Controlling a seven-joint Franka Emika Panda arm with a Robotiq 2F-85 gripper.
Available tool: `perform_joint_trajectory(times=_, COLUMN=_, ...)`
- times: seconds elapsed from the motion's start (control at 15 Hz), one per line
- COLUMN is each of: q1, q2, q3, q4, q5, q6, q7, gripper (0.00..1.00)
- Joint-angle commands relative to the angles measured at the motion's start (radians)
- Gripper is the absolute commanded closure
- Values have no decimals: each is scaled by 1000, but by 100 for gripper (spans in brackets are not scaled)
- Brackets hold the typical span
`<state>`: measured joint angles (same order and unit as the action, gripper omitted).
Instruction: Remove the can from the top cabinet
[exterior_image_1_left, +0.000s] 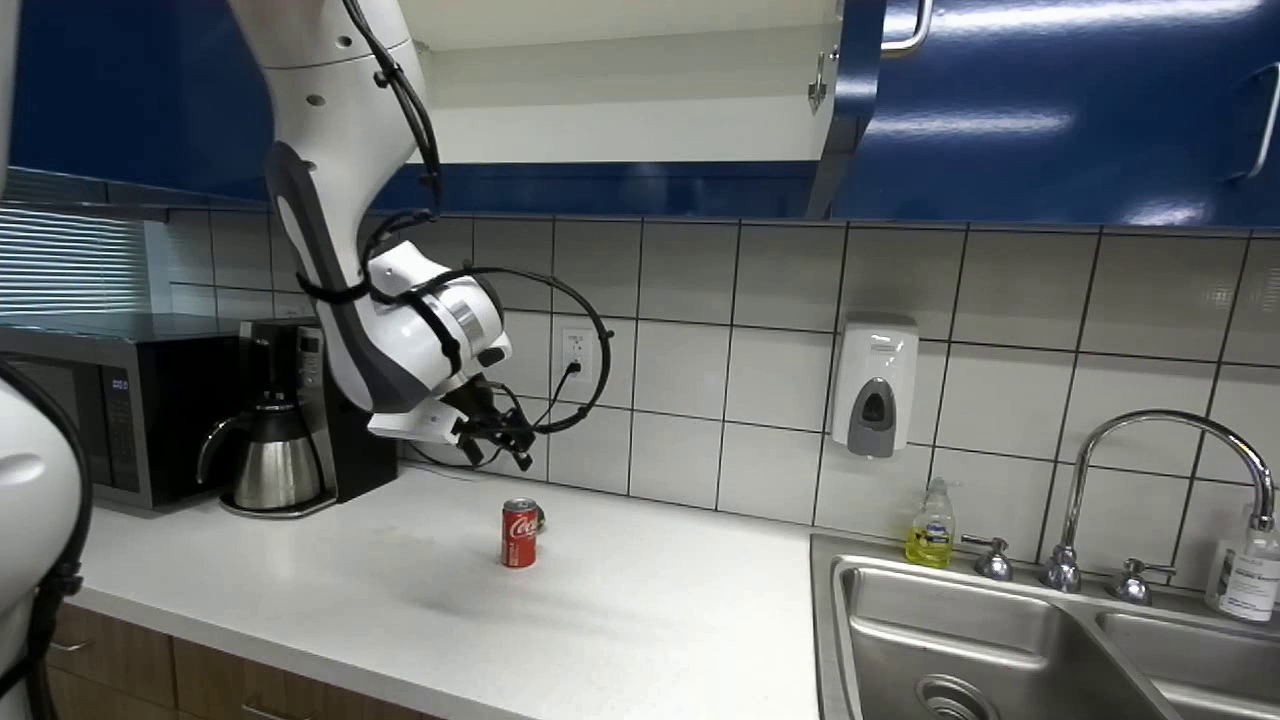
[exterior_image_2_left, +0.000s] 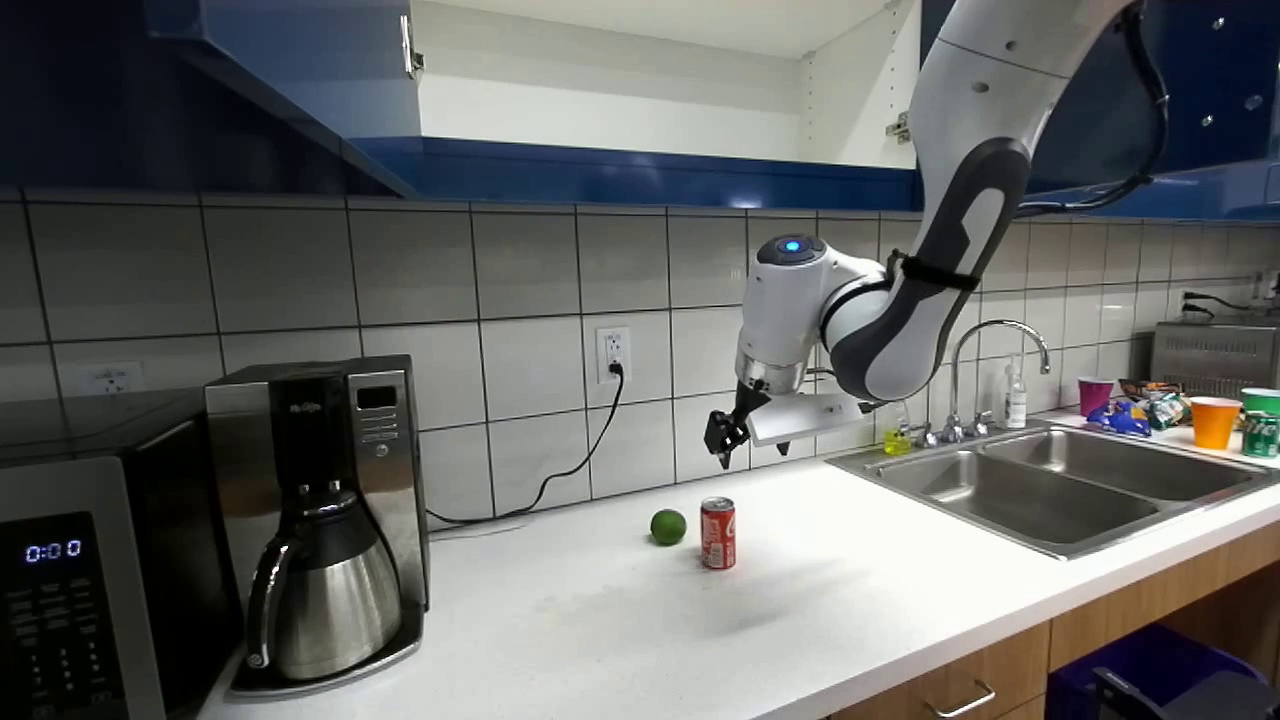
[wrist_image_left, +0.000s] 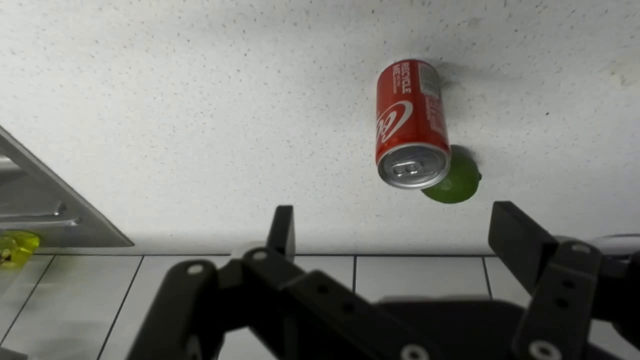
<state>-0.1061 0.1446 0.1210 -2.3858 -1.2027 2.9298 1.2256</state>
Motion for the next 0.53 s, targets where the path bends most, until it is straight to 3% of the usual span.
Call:
perform_joint_trajectory(times=0.0, q1=-21, q2=-121, q3=73, q4=-113, q5=248, q6=-23, q7=-267, gripper=0)
perform_joint_trajectory(times=0.2, q1=-11, q2=-187, q3=137, q4=-156, q5=515, q6=-53, q7=-496, gripper=0)
perform_joint_trajectory(times=0.27, q1=85, q2=-208, q3=66, q4=-162, q5=602, q6=-64, q7=-565, gripper=0)
perform_joint_trajectory(times=0.47, q1=153, q2=-312, q3=69, q4=-154, q5=852, q6=-191, q7=-763, gripper=0)
